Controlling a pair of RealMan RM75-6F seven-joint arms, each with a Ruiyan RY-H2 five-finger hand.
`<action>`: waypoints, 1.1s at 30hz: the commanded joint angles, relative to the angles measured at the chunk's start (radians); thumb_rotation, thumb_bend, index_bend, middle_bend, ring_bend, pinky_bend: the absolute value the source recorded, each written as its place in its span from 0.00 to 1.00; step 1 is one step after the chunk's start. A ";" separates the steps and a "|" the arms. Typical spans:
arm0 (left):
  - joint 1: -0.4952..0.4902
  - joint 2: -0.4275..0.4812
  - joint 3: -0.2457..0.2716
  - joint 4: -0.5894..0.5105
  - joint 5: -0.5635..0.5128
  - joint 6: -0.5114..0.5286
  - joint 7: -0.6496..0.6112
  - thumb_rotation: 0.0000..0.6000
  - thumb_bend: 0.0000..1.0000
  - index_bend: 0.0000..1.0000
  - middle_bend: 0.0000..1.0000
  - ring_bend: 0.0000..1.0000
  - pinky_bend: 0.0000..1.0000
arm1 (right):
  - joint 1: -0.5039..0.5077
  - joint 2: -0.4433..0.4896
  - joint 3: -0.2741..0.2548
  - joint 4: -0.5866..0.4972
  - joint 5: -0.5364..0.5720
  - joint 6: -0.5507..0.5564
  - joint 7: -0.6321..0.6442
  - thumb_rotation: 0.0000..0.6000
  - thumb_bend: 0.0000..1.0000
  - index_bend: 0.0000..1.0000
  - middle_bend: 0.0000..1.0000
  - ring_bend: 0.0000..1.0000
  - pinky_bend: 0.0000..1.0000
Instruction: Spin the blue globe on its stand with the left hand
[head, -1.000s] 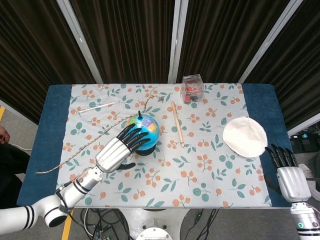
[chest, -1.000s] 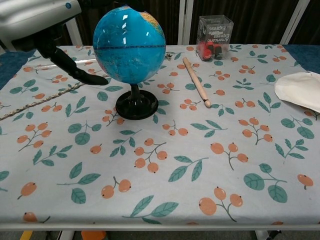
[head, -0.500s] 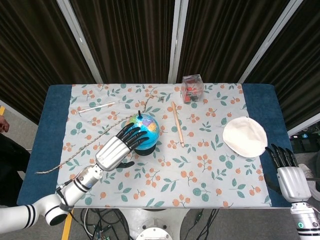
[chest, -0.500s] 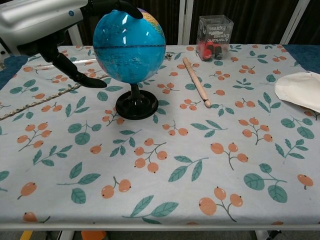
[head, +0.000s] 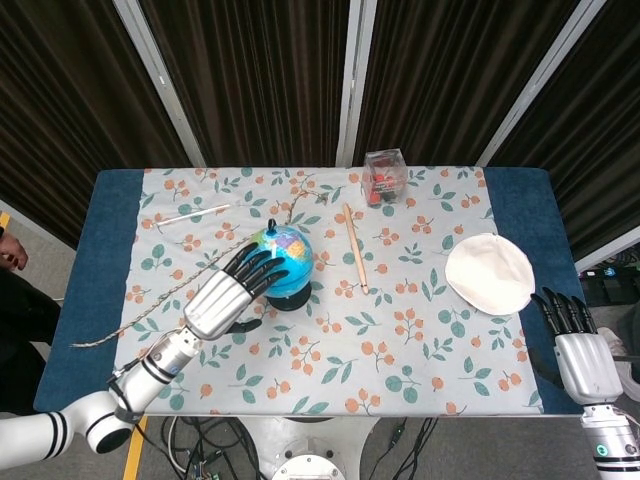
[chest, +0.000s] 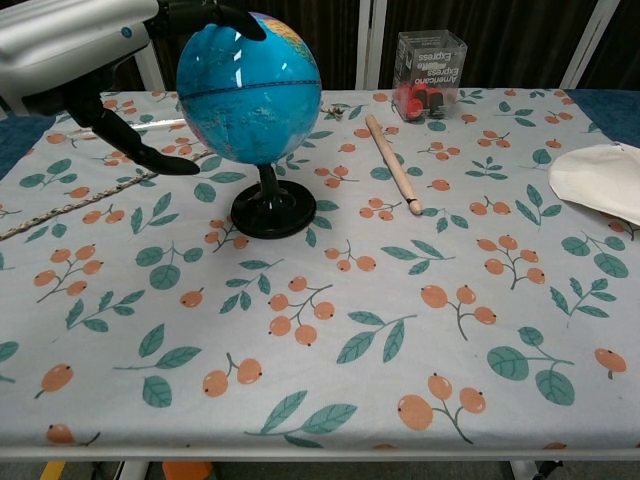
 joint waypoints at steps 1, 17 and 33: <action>0.004 0.005 0.003 0.002 0.000 0.005 0.001 1.00 0.12 0.16 0.11 0.06 0.04 | 0.000 0.000 0.000 -0.001 0.000 0.000 -0.001 1.00 0.32 0.00 0.00 0.00 0.00; 0.078 0.097 0.018 0.011 -0.050 0.056 -0.009 1.00 0.12 0.16 0.13 0.06 0.04 | 0.002 0.000 0.000 -0.010 0.000 -0.002 -0.016 1.00 0.32 0.00 0.00 0.00 0.00; 0.282 0.195 0.093 0.017 -0.084 0.241 -0.009 1.00 0.12 0.16 0.13 0.06 0.04 | 0.007 -0.005 0.001 -0.021 -0.002 -0.009 -0.016 1.00 0.33 0.00 0.00 0.00 0.00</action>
